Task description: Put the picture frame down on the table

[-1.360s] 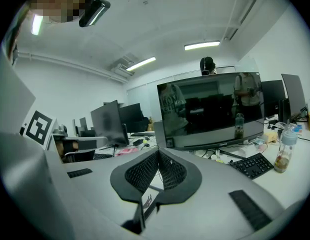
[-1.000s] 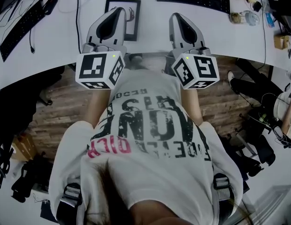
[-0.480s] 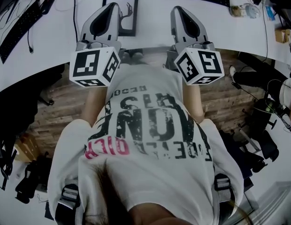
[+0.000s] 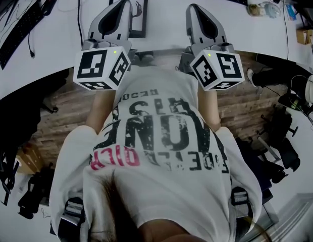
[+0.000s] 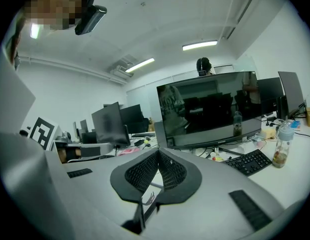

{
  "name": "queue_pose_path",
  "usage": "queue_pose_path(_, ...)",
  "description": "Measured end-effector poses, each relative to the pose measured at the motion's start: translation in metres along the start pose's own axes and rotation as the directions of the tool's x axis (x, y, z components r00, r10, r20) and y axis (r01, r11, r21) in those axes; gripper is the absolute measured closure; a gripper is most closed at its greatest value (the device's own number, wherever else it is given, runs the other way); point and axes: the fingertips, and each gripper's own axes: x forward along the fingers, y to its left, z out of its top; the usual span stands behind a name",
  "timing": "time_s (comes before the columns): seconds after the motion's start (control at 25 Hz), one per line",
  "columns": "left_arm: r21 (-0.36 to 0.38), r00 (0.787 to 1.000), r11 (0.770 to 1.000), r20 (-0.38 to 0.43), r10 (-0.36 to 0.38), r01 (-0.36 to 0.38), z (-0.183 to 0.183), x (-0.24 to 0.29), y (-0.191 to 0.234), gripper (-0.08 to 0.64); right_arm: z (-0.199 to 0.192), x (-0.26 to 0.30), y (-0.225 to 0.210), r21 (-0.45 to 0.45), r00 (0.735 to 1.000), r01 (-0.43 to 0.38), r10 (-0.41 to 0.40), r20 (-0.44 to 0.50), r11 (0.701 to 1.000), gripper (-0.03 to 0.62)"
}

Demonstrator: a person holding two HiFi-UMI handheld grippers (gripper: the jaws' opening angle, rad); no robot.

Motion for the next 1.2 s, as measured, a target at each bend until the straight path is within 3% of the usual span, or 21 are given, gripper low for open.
queue_pose_path(1.2, -0.022, 1.0, 1.0, -0.01, 0.012, -0.012, -0.0032, 0.0069, 0.007, 0.557, 0.0017, 0.0034, -0.0083, -0.002, 1.0, 0.015, -0.015, -0.005, 1.0, 0.592)
